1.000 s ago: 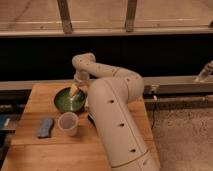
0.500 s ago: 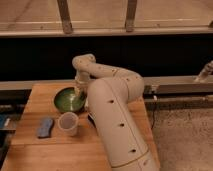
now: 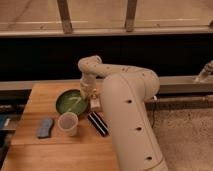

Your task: Drag the ceramic bowl in a circle

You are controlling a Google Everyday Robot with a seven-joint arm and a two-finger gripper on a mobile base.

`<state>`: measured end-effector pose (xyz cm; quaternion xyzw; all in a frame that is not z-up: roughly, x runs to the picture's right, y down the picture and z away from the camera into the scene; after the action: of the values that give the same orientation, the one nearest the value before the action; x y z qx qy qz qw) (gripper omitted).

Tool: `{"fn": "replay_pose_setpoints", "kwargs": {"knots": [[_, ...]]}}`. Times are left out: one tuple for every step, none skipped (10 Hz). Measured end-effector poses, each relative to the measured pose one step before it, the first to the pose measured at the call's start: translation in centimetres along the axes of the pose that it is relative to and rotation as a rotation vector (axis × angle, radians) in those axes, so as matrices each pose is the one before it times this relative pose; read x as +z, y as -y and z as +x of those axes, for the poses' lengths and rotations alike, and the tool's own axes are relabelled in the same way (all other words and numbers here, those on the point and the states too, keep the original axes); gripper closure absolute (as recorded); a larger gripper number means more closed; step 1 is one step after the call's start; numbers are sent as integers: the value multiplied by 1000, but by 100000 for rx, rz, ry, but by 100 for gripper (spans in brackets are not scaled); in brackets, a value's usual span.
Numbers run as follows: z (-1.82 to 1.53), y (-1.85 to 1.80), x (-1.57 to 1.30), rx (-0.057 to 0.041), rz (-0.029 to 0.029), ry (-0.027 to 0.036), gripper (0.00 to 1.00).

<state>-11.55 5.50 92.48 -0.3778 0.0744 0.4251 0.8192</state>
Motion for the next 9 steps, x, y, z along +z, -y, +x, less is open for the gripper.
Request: {"fn": "replay_pose_setpoints", "kwargs": {"knots": [[648, -75, -224, 1195, 365, -56, 100], [773, 104, -482, 2229, 467, 721, 100], [1493, 979, -704, 3620, 1630, 56, 100], [519, 459, -349, 2257, 1104, 141, 100], [60, 386, -394, 1911, 1110, 534, 100], [-31, 949, -426, 1673, 1445, 333, 100], [-340, 1156, -419, 1624, 1388, 513, 100], [-601, 498, -166, 571, 594, 558, 100], [-1328, 1009, -41, -1043, 572, 435, 100]]}}
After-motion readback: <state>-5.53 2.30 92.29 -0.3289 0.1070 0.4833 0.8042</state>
